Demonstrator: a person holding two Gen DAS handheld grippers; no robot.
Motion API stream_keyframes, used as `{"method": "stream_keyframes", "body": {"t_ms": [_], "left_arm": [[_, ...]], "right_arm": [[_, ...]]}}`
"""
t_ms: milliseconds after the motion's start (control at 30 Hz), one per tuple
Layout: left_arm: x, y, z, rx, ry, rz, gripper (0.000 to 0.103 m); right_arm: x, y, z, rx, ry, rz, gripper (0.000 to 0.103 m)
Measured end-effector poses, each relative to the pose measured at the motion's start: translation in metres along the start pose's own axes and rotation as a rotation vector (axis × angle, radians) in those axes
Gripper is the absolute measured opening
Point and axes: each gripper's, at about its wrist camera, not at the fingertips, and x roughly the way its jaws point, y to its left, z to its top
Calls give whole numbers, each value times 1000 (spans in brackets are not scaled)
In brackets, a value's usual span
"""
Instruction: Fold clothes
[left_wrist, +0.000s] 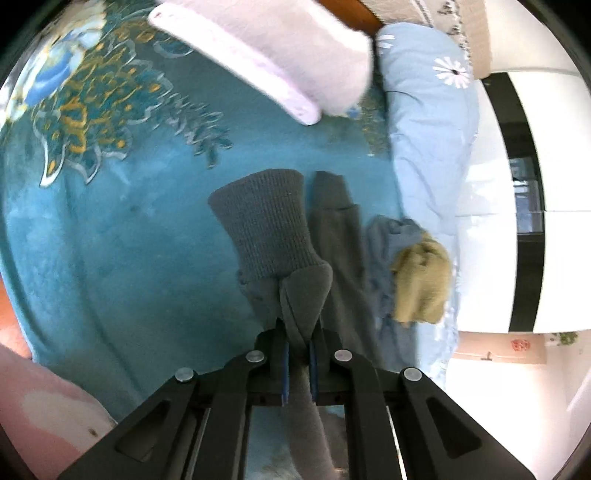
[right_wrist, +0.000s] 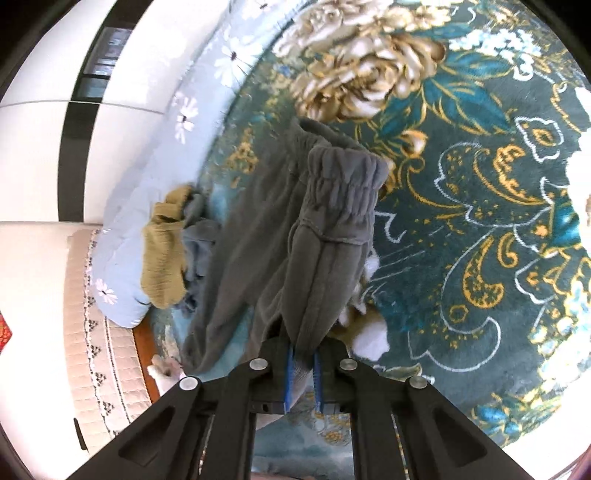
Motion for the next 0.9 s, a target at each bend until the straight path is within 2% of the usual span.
{"method": "stream_keyframes", "body": {"t_ms": [100,333,467,567,667,800,900], "left_arm": [[-13,-21,5,36,41,-47,7],[-25,-29,17,39,53,8,7],[-5,-18,22,-37,95,43,8],[15,-18,27,-52,105,101,8],[36,-24,36,-94,122,148,8],[62,-34,52,-194,162,162,8],[79,-50,65,-221,167,205,8]], "right_arm": [[-8,8,1,18,-27,30,9],[-5,28,8,27,-4,48,9],[9,37,24,26,35,4,9],[23,45,41,35,54,1,9],[37,55,58,45,68,8,9],[56,68,83,70,87,2,9],[72,78,100,88,96,7,9]]}}
